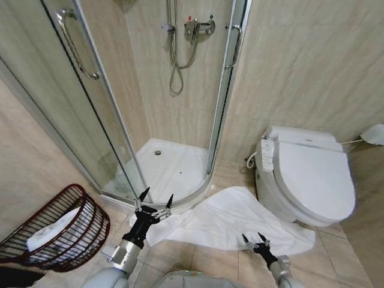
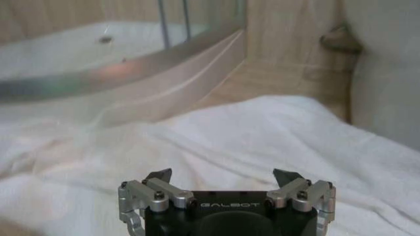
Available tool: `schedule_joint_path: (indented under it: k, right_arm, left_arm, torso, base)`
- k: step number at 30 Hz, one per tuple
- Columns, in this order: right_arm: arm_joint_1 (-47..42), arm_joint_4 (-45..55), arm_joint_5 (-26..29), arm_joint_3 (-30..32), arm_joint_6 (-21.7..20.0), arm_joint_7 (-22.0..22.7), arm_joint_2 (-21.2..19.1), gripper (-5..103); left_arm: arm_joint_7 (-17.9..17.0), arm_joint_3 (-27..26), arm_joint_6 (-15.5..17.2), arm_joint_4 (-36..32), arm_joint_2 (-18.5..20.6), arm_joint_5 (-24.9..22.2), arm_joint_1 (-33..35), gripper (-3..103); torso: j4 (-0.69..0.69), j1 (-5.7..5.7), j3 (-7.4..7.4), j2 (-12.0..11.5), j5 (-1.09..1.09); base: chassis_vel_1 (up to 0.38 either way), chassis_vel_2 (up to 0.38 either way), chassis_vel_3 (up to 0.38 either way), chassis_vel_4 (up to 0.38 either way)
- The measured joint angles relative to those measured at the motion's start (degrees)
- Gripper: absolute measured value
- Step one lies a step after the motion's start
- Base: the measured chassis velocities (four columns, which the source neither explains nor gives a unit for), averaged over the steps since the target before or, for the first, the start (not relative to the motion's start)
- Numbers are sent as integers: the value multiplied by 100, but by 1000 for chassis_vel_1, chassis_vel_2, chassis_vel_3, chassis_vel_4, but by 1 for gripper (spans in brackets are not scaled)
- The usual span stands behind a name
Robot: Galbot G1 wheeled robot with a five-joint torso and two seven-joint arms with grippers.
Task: Discard the used towel into the hamper.
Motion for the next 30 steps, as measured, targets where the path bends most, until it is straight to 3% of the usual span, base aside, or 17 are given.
schedule_joint_path:
  k: [4, 13, 21, 30]
  right_arm:
    - [272, -355, -539, -66, -9, -211, -50, 100]
    - [1130, -1269, -1527, -179, 108, -170, 43, 100]
    - [1669, -1728, -1538, -403, 97, -241, 15, 100]
    - [2052, -1788, -1549, -782, -70, -220, 406, 100]
  left_arm:
    - [0, 0, 0, 0, 0, 0, 0, 100]
    - [0, 0, 0, 0, 0, 0, 0, 100]
    - [0, 0, 0, 0, 0, 0, 0, 100]
    - [0, 0, 0, 0, 0, 0, 0, 100]
  torso:
    - [-2, -35, -59, -95, -1]
    - [0, -107, -196, -303, 0]
    - [-1, -158, -307, -465, 0]
    - [1, -221, -441, -662, 0]
  base:
    - [0, 0, 0, 0]
    - [0, 0, 0, 0]
    - [0, 0, 0, 0]
    - [0, 0, 0, 0]
